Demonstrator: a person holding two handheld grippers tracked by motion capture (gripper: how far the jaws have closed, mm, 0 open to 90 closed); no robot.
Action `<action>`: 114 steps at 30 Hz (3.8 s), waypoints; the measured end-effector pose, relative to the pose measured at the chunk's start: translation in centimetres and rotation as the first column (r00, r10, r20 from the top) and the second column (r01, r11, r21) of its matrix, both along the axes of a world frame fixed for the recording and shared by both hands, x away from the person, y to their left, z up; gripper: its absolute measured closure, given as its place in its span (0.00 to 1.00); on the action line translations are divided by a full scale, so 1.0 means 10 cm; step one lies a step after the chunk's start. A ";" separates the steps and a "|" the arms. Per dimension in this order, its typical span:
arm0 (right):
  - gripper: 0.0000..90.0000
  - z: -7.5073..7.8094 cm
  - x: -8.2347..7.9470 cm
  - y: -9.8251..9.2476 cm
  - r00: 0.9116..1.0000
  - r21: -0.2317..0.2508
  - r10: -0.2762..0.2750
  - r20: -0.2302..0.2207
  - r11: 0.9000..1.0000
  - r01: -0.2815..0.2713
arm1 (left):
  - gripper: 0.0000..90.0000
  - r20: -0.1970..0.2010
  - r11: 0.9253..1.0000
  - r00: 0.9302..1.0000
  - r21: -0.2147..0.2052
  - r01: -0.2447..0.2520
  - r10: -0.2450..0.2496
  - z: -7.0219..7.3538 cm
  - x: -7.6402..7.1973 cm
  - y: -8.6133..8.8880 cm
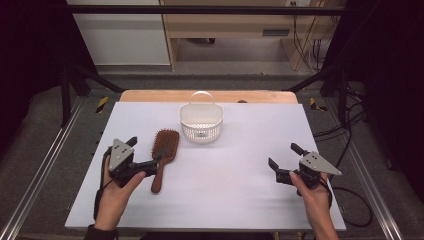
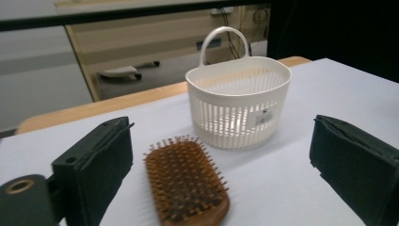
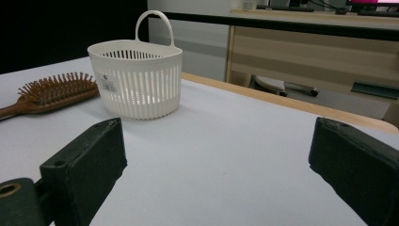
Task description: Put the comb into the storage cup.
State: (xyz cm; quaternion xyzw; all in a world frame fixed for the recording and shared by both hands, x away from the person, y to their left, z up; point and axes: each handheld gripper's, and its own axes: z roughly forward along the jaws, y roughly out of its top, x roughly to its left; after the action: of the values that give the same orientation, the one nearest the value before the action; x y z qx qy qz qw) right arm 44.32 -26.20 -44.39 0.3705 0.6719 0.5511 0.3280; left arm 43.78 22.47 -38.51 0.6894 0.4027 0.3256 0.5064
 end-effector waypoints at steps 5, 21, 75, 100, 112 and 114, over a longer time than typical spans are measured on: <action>0.05 0.00 -0.02 0.00 1.000 -0.001 -0.007 0.000 1.000 0.007 | 0.19 -0.039 0.999 0.999 -0.004 0.035 -0.035 -0.17 0.08 -0.18; 0.06 0.00 -0.02 0.01 1.000 0.001 -0.004 -0.005 1.000 0.004 | 0.86 -0.257 0.995 0.963 0.041 0.089 -0.076 -0.62 0.15 -0.13; 0.06 -0.02 0.00 0.03 1.000 -0.005 0.009 -0.027 1.000 -0.009 | 0.99 -0.453 0.983 0.891 0.145 0.117 -0.039 -0.89 0.29 -0.08; 0.06 -0.03 0.00 0.03 0.999 -0.004 0.015 -0.038 1.000 -0.015 | 1.00 -0.452 0.984 0.892 0.150 0.092 -0.015 -0.87 0.32 0.04; 0.06 -0.03 0.00 0.03 0.999 0.001 0.018 -0.042 1.000 -0.018 | 1.00 -0.452 0.985 0.892 0.148 0.087 -0.011 -0.87 0.32 0.07; 0.06 -0.03 0.00 0.03 0.999 0.002 0.018 -0.044 1.000 -0.018 | 1.00 -0.454 0.985 0.891 0.148 0.085 -0.009 -0.87 0.32 0.08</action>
State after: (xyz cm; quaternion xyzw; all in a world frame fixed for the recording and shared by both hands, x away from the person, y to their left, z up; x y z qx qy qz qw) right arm 44.36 -25.87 -44.74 0.3765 0.6820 0.5462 0.3078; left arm 46.94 23.25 -47.20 0.7950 0.4642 0.1763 0.3485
